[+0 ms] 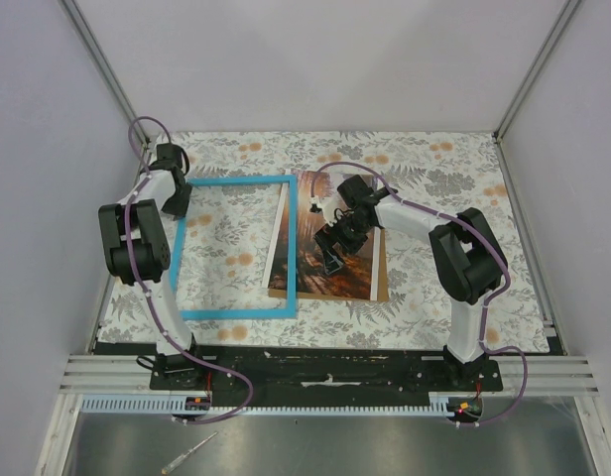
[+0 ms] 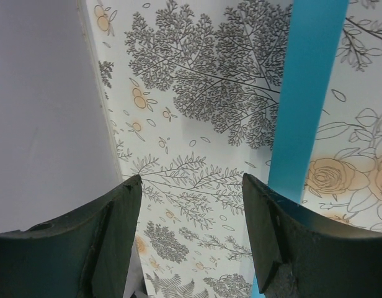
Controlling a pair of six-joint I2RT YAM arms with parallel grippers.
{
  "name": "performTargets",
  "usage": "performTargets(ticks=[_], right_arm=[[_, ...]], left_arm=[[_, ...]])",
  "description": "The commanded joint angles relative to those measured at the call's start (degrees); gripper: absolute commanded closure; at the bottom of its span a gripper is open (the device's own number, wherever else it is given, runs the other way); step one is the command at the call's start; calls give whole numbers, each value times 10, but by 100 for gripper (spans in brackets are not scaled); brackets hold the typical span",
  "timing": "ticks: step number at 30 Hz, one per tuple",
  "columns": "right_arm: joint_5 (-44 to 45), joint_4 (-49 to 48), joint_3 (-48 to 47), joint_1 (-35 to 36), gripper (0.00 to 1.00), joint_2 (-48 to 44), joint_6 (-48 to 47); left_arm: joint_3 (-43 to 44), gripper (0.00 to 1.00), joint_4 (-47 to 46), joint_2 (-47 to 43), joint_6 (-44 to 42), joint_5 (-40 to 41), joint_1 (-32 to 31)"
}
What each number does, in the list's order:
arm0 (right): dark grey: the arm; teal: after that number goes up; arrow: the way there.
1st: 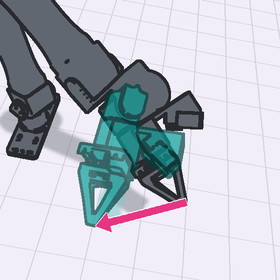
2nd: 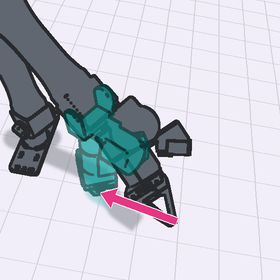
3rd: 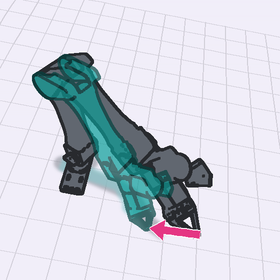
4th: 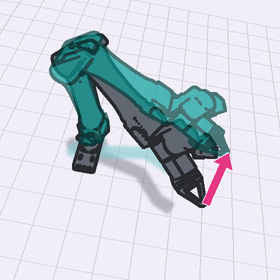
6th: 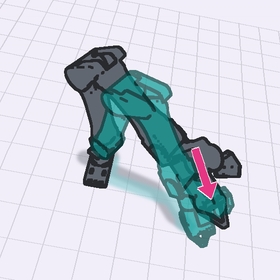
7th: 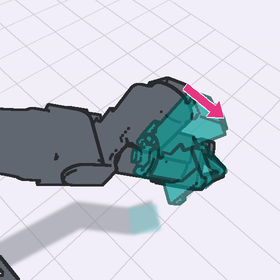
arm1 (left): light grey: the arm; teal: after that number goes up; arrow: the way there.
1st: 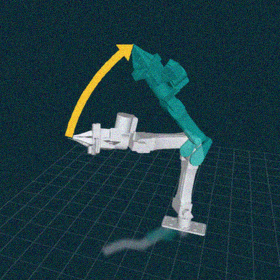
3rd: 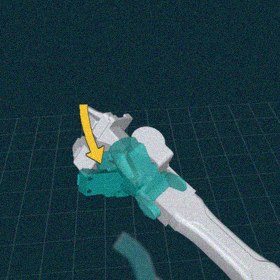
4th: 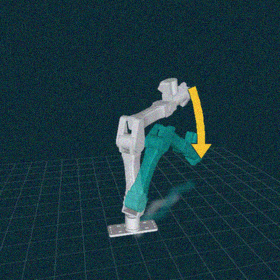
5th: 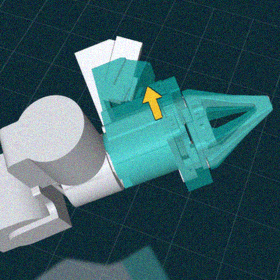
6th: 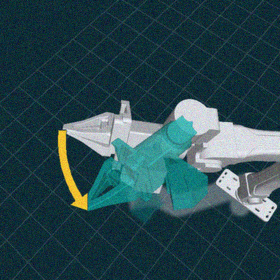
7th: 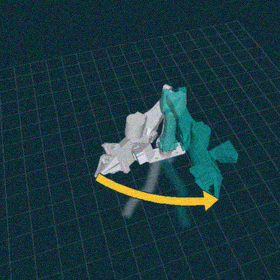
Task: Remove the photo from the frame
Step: Adjust the photo frame item at the center of the board.
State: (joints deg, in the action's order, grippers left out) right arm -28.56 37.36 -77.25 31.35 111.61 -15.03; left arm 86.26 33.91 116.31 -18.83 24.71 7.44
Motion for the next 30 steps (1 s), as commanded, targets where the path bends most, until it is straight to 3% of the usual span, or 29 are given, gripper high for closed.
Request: performTargets(ticks=[1, 12, 22, 30], right_arm=[[12, -8, 6, -4, 2, 17, -4], [9, -8, 2, -4, 2, 13, -3], [12, -7, 7, -12, 2, -2, -4], [34, -10, 4, -13, 2, 26, -13]], left_arm=[[22, 28, 0, -49, 5, -65, 1], [-16, 28, 15, -116, 22, -179, -4], [-92, 28, -6, -122, -4, -165, -12], [-103, 28, -22, -103, 11, -143, -16]])
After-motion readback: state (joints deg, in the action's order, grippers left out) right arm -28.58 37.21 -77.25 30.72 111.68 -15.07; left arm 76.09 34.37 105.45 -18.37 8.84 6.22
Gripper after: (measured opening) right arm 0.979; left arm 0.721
